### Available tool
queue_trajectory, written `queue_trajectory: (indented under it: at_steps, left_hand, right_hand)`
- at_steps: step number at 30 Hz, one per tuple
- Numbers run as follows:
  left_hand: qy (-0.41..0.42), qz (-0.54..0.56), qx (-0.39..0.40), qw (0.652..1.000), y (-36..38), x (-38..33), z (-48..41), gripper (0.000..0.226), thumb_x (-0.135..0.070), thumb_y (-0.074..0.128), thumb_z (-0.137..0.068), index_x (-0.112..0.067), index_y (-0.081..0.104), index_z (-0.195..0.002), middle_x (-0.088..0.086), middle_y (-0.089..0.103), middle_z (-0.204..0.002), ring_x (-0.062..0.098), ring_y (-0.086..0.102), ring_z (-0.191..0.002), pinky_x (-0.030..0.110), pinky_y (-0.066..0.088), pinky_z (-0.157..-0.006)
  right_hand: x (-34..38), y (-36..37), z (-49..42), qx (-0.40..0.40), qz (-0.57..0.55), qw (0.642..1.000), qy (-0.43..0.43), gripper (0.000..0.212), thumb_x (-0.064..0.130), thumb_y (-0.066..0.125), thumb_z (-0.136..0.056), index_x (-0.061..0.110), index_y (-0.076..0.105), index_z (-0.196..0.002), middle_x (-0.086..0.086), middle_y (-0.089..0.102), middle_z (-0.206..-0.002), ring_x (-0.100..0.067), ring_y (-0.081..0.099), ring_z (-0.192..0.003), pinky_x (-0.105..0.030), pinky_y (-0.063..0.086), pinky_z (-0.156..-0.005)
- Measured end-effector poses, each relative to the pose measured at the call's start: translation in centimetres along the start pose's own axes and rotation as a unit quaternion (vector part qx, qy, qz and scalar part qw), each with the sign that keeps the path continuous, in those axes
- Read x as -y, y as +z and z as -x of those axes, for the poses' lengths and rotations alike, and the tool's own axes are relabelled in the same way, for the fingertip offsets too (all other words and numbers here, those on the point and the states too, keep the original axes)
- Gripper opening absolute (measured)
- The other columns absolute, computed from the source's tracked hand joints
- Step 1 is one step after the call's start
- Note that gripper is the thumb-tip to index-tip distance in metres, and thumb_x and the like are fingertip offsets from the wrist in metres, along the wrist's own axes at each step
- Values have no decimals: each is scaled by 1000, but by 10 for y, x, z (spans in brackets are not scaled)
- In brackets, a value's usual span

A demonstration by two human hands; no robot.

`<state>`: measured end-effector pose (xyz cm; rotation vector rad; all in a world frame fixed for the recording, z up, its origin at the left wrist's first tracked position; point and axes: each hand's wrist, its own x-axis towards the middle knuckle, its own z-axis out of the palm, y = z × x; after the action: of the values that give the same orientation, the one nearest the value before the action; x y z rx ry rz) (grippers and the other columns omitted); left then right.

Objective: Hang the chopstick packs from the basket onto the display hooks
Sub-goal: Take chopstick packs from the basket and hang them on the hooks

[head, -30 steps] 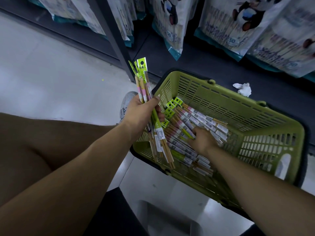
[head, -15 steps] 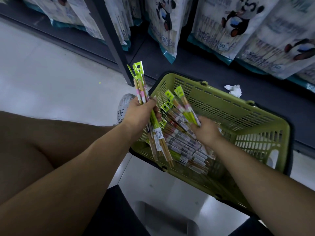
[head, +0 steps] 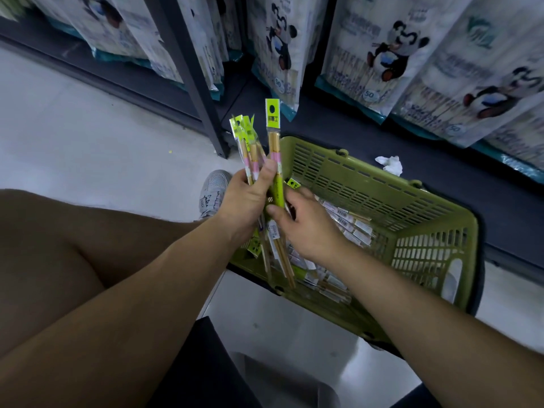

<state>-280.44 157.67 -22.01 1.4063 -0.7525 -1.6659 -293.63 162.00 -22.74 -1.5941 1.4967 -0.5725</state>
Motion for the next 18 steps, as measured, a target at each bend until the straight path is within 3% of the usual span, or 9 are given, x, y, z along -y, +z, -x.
queue_trajectory:
  at_steps: [2, 4, 7, 9, 12, 14, 15, 17, 18]
  left_hand:
    - [15, 10, 18, 1000, 3, -2, 1, 50, -56, 71, -87, -8, 63, -103, 15, 65, -91, 28, 67, -88, 46, 59, -84]
    - [23, 9, 32, 999, 5, -3, 3, 46, -48, 68, -87, -7, 58, -106, 19, 57, -96, 31, 61, -94, 52, 54, -88]
    - [13, -1, 24, 1000, 6, -3, 3, 51, -35, 83, -84, -3, 54, -111, 15, 57, -92, 31, 61, -93, 48, 55, -85]
    - [-12, -5, -4, 1000, 4, -2, 1, 46, -21, 85, -84, -1, 57, -114, 15, 62, -94, 32, 67, -92, 49, 59, -88]
    - [-43, 4, -61, 997, -3, -3, -7, 30, -19, 75, -94, -1, 62, -115, 18, 68, -98, 35, 69, -94, 51, 60, -89]
    - [-48, -8, -107, 993, -11, -9, -13, 19, -23, 71, -97, -8, 63, -104, 12, 67, -87, 30, 68, -82, 47, 58, -82]
    - [-48, -15, -120, 991, -15, -13, -15, 18, -25, 69, -97, -10, 61, -100, 10, 65, -81, 27, 68, -73, 46, 59, -78]
    - [-52, -16, -105, 993, -19, -20, -14, 20, -26, 68, -99, -9, 57, -102, 11, 60, -81, 27, 69, -63, 52, 63, -71]
    - [-57, -17, -85, 995, -20, -22, -11, 23, -24, 68, -100, -7, 54, -107, 14, 57, -85, 28, 69, -60, 53, 64, -66]
  right_hand:
    - [2, 0, 1, 3, 39, 999, 11, 54, 43, 47, -104, 36, 32, -155, 2, 42, -104, -25, 57, -99, -37, 46, -78]
    - [4, 2, 2, 4, 48, 999, 21, 62, 45, 43, -104, 41, 16, -160, 0, 44, -112, -26, 56, -102, -41, 49, -82]
    - [4, 2, -1, 6, 34, 999, 9, 55, 41, 47, -105, 38, 28, -156, -7, 60, -121, -27, 58, -111, -43, 52, -86]
    - [2, 4, -1, 6, 8, 1000, 4, 53, 44, 51, -102, 44, 31, -152, -1, 67, -114, -26, 63, -103, -42, 54, -81]
    - [-5, 7, 5, 6, -101, 995, 19, 71, 56, 57, -92, 70, 12, -146, 19, 67, -88, -9, 63, -77, -31, 50, -64]
    - [-21, 5, 4, -31, -155, 986, 55, 57, 62, 56, -90, 57, 37, -144, 15, 68, -89, -8, 66, -83, -30, 52, -68]
    - [-32, 2, 3, -50, -148, 985, 76, 45, 61, 55, -91, 45, 53, -133, 16, 69, -94, -10, 68, -91, -30, 53, -73]
    - [-62, -5, 0, -49, -62, 989, 126, 23, 46, 59, -97, 31, 66, -114, 17, 68, -101, -16, 68, -99, -32, 54, -82]
    - [-77, -6, 1, -17, -3, 987, 157, 23, 38, 60, -100, 25, 67, -117, 11, 69, -106, -20, 67, -101, -34, 53, -84]
